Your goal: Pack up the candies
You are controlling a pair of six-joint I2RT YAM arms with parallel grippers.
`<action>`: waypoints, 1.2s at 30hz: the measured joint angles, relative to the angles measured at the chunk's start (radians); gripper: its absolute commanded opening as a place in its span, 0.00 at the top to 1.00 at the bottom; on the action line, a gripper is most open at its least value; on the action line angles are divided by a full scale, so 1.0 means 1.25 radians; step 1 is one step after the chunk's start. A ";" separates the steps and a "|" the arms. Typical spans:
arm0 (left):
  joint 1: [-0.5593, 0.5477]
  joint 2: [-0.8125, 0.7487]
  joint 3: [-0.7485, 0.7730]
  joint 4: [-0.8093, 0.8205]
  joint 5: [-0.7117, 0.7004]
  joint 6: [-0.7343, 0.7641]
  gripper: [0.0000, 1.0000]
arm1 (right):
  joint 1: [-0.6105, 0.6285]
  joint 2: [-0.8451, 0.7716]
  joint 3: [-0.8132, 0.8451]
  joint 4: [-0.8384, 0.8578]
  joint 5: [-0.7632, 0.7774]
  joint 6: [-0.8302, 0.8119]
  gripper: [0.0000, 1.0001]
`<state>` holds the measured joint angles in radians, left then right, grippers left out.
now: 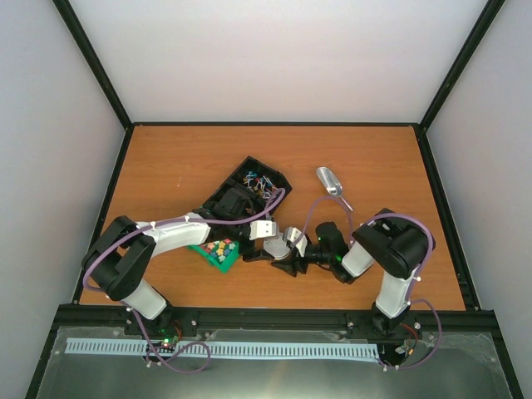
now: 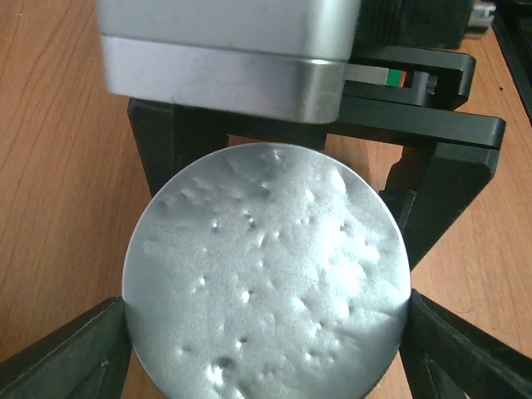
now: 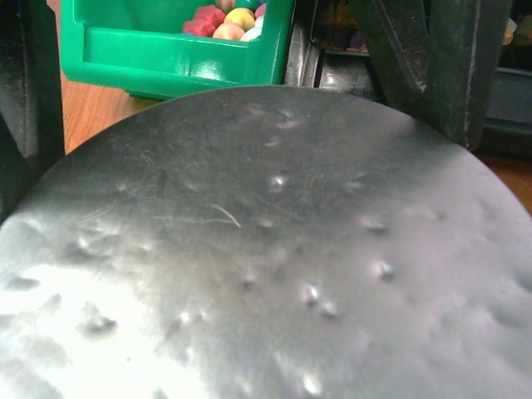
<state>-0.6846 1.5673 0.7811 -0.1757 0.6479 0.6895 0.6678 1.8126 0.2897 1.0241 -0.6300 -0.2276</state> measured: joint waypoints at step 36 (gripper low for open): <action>-0.011 0.112 0.091 0.072 -0.107 -0.068 0.42 | -0.120 -0.278 0.061 -0.424 0.077 -0.051 0.00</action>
<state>-0.6983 1.7069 0.8948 -0.0860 0.5148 0.6048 0.5182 1.4651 0.3656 0.4942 -0.5339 -0.2916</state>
